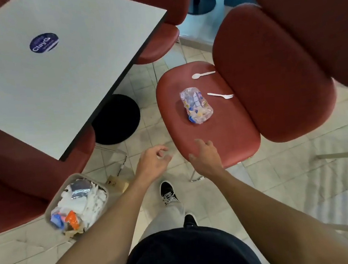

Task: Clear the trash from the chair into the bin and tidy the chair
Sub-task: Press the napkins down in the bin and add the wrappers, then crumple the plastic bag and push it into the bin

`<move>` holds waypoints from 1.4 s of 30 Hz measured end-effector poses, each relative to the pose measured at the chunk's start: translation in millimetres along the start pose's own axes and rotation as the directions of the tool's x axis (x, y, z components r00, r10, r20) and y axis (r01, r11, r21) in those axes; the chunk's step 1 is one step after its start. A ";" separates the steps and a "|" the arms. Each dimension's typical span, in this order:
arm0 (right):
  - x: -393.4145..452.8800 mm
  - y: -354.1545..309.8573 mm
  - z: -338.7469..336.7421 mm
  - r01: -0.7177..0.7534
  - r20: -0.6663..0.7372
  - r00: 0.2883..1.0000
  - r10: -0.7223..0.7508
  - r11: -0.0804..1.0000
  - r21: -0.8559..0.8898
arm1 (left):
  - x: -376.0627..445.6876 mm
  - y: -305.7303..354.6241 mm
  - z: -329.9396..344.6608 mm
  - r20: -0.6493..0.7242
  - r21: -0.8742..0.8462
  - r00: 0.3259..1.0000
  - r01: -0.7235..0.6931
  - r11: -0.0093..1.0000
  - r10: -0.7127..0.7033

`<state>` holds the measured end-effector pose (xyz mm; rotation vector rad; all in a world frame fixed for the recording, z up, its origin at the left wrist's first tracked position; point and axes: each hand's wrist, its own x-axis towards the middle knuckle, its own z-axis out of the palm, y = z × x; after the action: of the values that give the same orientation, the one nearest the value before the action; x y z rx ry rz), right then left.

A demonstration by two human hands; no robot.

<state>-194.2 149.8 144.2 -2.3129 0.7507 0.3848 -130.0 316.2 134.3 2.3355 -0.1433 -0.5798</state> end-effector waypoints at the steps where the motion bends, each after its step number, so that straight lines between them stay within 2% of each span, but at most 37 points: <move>1: 8.8 1.2 -4.7 -0.014 -0.001 1.000 0.014 1.000 0.018 | 10.2 7.9 1.0 0.016 0.008 1.000 -0.019 1.000 0.019; 6: 54.4 2.7 -26.6 -0.080 -0.036 0.996 0.083 0.994 0.076 | 68.3 38.0 6.9 0.098 0.000 0.994 -0.049 0.999 0.049; 12: 99.0 3.2 -54.0 -0.158 -0.082 0.982 0.169 0.979 0.132 | 131.2 72.2 13.1 0.197 0.034 0.970 -0.154 0.987 0.145; 20: 152.9 21.0 -74.6 -0.210 -0.057 0.974 0.220 0.967 0.144 | 191.5 88.0 39.8 0.248 0.116 0.961 -0.157 0.981 0.125; 26: 213.5 42.1 -81.5 -0.248 0.047 0.969 0.243 0.955 0.164 | 236.2 92.6 63.4 0.264 0.100 0.965 -0.028 0.995 0.001; 30: 259.8 54.0 -74.7 -0.280 0.103 0.960 0.261 0.909 0.308 | 273.0 96.6 82.3 0.198 0.070 0.979 0.042 0.997 -0.055; 35: 317.6 77.4 -50.9 -0.452 0.233 0.892 0.388 0.726 0.519 | 325.6 103.4 111.7 0.129 0.108 0.992 -0.005 0.994 -0.009; 38: 336.1 92.3 -36.5 -0.616 0.386 0.785 0.484 0.548 0.566 | 358.1 110.3 133.0 0.162 0.173 0.987 -0.032 0.984 0.004; 40: 342.1 100.9 -27.0 -0.697 0.507 0.712 0.486 0.406 0.591 | 378.0 112.4 146.2 0.186 0.217 0.982 -0.009 0.976 -0.033; 42: 349.5 109.3 -15.9 -0.726 0.572 0.677 0.464 0.288 0.625 | 394.9 113.0 158.4 0.220 0.273 0.972 0.019 0.962 -0.082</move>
<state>17.0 -71.6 -57.7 -0.9430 1.3171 0.5299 158.8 31.2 -36.6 2.5324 -0.2853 -0.9063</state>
